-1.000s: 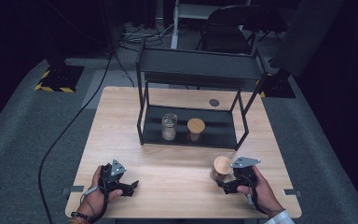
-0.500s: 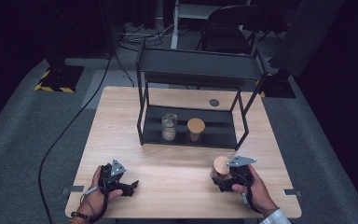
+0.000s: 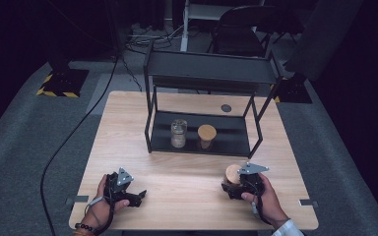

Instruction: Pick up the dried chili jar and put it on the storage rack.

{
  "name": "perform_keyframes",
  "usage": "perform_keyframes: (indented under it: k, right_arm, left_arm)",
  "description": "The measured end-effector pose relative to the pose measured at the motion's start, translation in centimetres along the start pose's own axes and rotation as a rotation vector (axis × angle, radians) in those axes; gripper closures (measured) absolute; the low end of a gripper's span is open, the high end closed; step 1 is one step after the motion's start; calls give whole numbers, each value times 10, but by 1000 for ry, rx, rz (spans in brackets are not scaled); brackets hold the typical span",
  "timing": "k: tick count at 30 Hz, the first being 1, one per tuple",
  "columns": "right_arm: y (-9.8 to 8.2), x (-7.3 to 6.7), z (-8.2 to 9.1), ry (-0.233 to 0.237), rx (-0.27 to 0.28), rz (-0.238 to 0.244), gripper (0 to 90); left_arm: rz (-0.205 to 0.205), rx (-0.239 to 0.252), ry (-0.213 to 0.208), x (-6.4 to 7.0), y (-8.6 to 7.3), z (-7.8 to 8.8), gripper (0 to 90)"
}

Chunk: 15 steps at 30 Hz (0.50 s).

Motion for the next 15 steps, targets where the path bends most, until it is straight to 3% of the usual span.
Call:
perform_keyframes:
  k: [6,15]
  right_arm:
    - [0,2,0,-15,34,-44,230]
    - [0,1,0,-27,40,-14,243]
  left_arm:
    - [-1,-1,-1,0,0,0,0]
    - [-1,-1,-1,0,0,0,0]
Point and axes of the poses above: each handheld gripper's, and its own axes: z roughly backward along the jaws, y roughly out of its top, x roughly to its right, the point moved 3 cm from there along -z, roughly forward along the jaws, and after that the axes turned 11 degrees about -z, right-handed, at the moved point
